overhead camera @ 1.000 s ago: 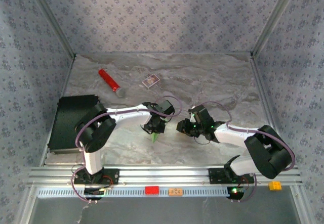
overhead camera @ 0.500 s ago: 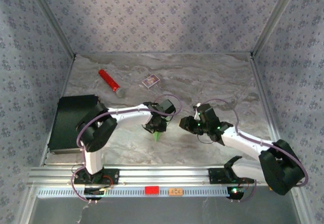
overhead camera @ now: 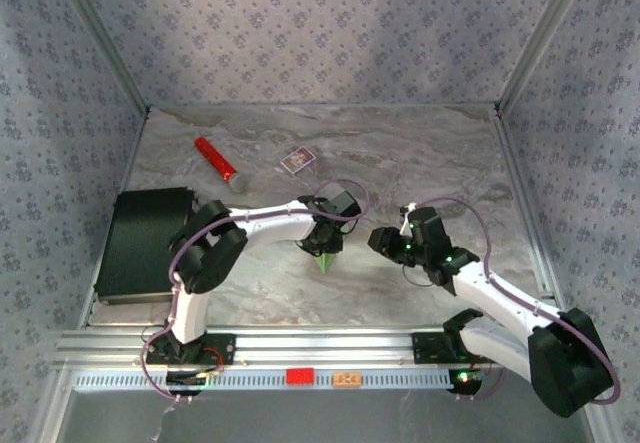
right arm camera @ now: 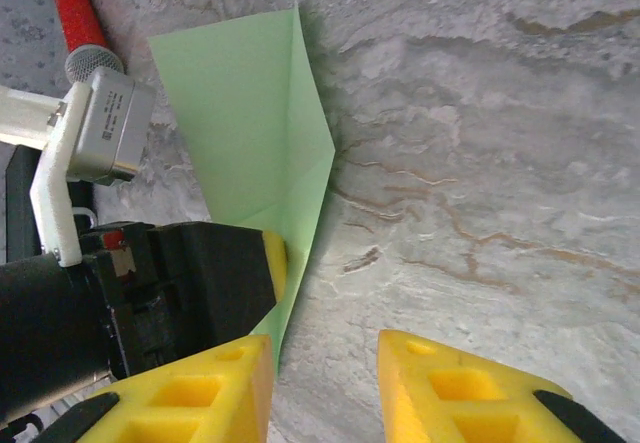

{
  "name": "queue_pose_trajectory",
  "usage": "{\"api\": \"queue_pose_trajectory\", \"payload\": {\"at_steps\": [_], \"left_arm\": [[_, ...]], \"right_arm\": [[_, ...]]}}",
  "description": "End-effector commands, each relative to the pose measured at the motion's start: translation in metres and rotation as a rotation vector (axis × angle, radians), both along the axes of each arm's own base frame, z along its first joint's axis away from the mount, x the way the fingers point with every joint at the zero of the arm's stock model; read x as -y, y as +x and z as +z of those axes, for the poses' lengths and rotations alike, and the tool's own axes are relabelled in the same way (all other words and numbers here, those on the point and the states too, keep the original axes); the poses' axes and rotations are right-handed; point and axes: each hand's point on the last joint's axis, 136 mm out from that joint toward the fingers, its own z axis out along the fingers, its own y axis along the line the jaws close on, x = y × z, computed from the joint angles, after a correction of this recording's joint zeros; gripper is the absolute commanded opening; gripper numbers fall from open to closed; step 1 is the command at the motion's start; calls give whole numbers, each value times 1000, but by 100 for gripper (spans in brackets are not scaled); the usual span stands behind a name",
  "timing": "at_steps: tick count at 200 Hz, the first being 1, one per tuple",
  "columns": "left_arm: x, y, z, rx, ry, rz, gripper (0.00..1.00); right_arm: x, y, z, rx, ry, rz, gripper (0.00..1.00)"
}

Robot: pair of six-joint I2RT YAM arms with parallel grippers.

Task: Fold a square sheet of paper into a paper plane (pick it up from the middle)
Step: Move the paper plane to the center of the table.

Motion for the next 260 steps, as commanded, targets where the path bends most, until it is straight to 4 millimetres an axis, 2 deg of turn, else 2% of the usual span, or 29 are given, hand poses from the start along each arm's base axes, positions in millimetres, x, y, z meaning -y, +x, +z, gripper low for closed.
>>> {"api": "queue_pose_trajectory", "payload": {"at_steps": [1,57,107,163,227,260], "left_arm": [[-2,-12,-16,-52,51,-6,33],[-2,-19,-19,-67,95,-25,34],[-2,-18,-12,-60,86,-22,34],[4,-13,23,-2,9,0,36],[3,-12,46,32,-39,25,37],[0,-10,75,111,-97,21,38]], "right_arm": [[7,-6,-6,-16,-13,1,36],[11,-7,-6,-14,-5,-18,37],[12,-7,-5,-13,-5,-24,38],[14,-4,-2,-9,-11,-33,38],[15,-1,2,-3,-23,-34,39],[23,4,10,14,-67,-39,41]]}}
